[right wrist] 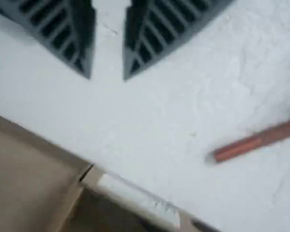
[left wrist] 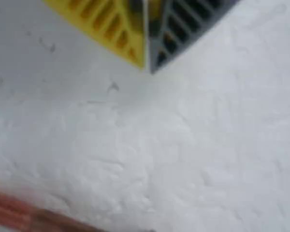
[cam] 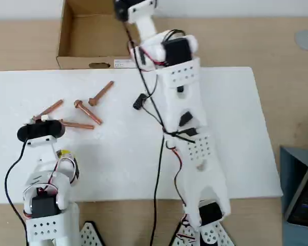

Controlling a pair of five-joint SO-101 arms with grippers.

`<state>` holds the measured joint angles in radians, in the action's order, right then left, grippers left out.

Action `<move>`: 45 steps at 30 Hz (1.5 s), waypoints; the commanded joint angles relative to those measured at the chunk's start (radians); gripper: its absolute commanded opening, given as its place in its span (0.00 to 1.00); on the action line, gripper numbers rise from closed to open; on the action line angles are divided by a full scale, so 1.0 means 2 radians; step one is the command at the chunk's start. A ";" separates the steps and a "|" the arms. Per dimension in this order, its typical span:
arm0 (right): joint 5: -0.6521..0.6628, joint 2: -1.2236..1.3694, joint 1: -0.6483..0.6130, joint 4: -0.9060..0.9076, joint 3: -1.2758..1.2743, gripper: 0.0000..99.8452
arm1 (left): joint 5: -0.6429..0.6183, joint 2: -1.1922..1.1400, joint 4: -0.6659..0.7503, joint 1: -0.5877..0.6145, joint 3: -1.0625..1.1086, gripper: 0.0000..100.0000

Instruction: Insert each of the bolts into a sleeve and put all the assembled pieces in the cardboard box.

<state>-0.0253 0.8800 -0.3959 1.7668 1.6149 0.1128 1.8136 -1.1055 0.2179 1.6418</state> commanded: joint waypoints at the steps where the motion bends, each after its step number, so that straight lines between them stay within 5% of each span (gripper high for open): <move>1: -0.008 -0.069 0.012 0.011 -0.026 0.04 | 0.003 0.004 0.012 0.002 -0.002 0.00; 9: -0.049 -0.237 0.013 0.011 -0.262 0.04 | 0.003 0.004 0.012 0.002 -0.002 0.00; 21: -0.232 -0.302 0.010 0.002 -0.563 0.05 | 0.003 0.004 0.012 0.004 -0.002 0.00; 27: -0.259 -0.241 0.005 -0.022 -0.563 0.05 | 0.003 0.004 0.012 0.005 -0.002 0.00; 34: -0.259 -0.172 -0.026 -0.033 -0.494 0.19 | 0.003 0.004 0.012 0.005 -0.002 0.00; 45: -0.259 -0.046 -0.066 -0.033 -0.325 0.19 | 0.003 0.004 0.012 0.005 -0.002 0.00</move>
<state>-0.5347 0.7557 -0.5109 1.7100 0.8477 0.1128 1.8136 -1.1055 0.2179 1.6418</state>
